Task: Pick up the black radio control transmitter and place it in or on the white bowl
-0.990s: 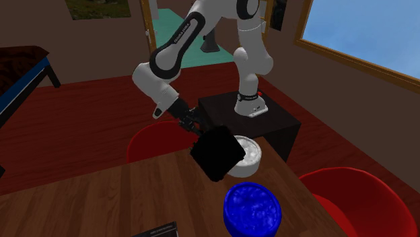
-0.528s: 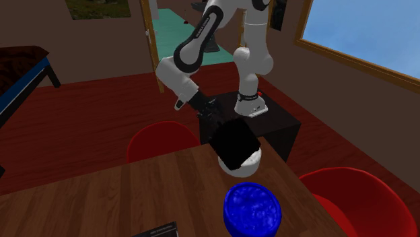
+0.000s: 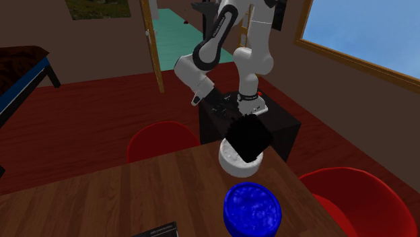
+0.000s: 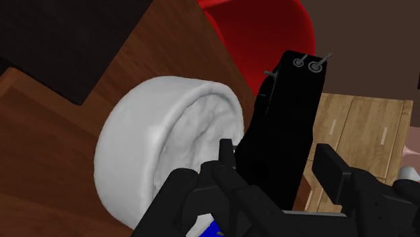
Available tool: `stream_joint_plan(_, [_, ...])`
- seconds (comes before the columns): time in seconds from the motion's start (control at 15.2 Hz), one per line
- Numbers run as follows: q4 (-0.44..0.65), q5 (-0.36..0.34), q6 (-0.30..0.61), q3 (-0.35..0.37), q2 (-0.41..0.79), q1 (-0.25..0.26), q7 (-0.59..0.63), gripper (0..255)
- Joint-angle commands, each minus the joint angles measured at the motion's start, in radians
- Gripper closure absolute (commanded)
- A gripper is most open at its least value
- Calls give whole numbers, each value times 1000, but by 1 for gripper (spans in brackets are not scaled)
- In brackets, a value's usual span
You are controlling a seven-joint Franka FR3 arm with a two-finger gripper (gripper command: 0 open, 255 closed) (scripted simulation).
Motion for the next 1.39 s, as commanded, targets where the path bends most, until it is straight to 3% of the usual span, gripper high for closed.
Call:
stream_joint_plan(0.0, [-13,8,24,3,16,2,-18,255])
stream_joint_plan(0.73, [-21,48,145,13,163,12,-121,255])
stream_joint_plan(1.25, [-21,48,145,12,163,13,-121,255])
stream_joint_plan(1.32, [-22,48,145,12,161,13,-121,0])
